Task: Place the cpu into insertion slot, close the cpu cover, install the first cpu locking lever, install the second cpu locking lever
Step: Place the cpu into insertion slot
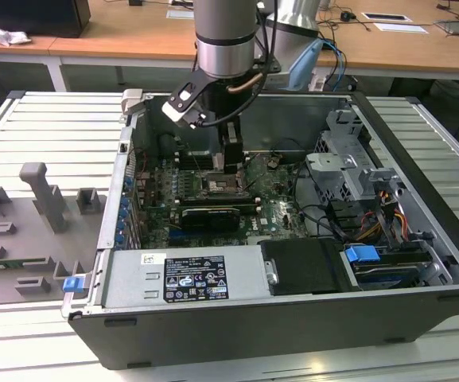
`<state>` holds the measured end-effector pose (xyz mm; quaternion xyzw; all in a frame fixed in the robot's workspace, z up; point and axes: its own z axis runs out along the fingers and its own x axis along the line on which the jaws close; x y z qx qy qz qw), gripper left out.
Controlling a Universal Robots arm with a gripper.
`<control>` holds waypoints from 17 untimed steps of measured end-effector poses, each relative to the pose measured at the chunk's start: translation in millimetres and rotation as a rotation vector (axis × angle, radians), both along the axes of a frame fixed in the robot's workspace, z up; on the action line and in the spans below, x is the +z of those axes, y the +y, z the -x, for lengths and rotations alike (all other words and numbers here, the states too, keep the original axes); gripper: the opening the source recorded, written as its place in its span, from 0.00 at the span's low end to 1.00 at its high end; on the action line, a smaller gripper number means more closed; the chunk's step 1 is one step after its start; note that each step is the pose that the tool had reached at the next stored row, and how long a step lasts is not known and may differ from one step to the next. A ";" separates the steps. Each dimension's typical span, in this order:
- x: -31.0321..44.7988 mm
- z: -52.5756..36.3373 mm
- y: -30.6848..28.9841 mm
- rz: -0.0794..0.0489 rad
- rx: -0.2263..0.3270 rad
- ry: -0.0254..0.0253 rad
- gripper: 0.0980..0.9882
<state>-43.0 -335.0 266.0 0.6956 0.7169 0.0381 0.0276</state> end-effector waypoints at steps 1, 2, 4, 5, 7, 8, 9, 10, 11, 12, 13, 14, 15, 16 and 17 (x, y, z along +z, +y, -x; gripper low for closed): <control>-2.2 0.0 1.7 0.000 0.000 0.0000 0.50; -4.2 0.1 2.9 0.000 0.000 -0.0001 0.50; -10.4 0.6 5.0 0.000 0.000 0.0000 0.50; -13.7 0.7 5.2 0.000 0.001 -0.0001 0.50; -16.8 0.8 5.2 0.000 0.000 -0.0017 0.50; -18.7 1.1 5.2 0.000 0.000 -0.0018 0.50; -21.3 1.6 5.3 0.000 0.000 -0.0019 0.50; -23.1 2.2 5.3 0.000 0.000 -0.0018 0.50; -25.4 3.2 5.4 0.000 0.000 -0.0019 0.50; -27.3 4.0 5.5 0.000 0.000 -0.0018 0.50; -29.6 4.9 5.8 0.000 0.000 -0.0018 0.50; -31.4 5.4 6.1 0.000 0.001 -0.0018 0.50; -33.8 6.0 6.6 0.000 0.000 -0.0019 0.50; -35.6 6.2 6.9 0.000 -0.001 -0.0018 0.50; -38.0 6.6 7.4 0.000 -0.005 -0.0017 0.50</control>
